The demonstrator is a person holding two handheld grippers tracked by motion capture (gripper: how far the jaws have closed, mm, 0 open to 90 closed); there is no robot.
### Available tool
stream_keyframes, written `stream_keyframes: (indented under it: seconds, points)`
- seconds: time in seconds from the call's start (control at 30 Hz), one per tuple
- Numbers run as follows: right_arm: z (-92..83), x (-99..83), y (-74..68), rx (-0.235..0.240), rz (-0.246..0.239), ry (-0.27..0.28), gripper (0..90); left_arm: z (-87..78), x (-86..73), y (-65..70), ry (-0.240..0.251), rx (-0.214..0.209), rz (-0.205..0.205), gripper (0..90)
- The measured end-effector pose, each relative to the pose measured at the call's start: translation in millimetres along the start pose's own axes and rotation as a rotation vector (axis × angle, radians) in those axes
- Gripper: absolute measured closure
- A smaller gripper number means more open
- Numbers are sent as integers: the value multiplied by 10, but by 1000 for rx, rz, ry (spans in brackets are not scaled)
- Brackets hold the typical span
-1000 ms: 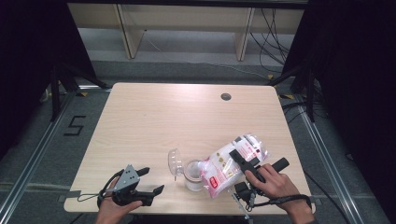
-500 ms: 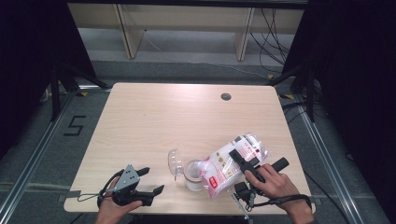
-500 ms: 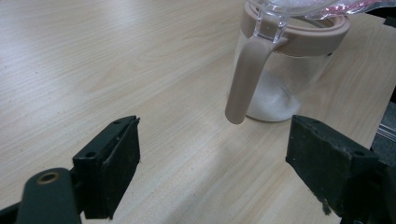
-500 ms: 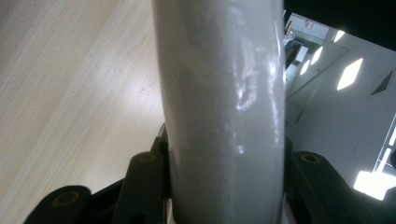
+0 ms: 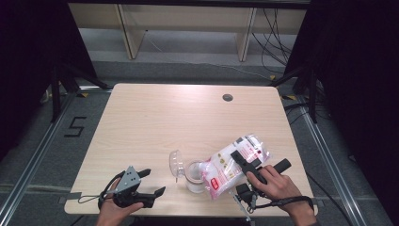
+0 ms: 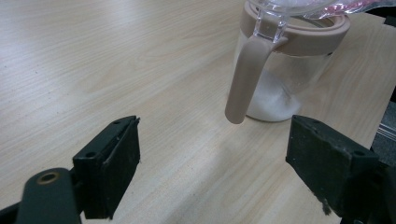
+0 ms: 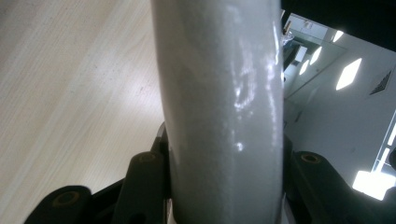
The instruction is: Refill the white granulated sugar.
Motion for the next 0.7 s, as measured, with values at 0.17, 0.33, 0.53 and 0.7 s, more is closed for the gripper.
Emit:
stream_keyframes:
  seconds: [0.17,0.33,0.53,0.7]
  points:
    - [-1,-1,2,1,3,-1,625,3,-1,4,1,2,-10,170]
    - [0,-3,0,-5,11,2,625,2,0,4,2,0,-10,170]
    - [5,-1,11,-7,2,5,626,1,-1,3,0,1,-6,171]
    - [7,-3,9,4,3,3,626,1,-2,3,0,1,-6,171]
Point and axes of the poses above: each handheld gripper's, and its own axes: z roughly forward along the jaws, x roughly out of its top, y roughly to its right, the point moved 2 cm from there along z, roughly forward along the jaws, and after that the axes turned 9 degrees about z, right-handed, at the moved point
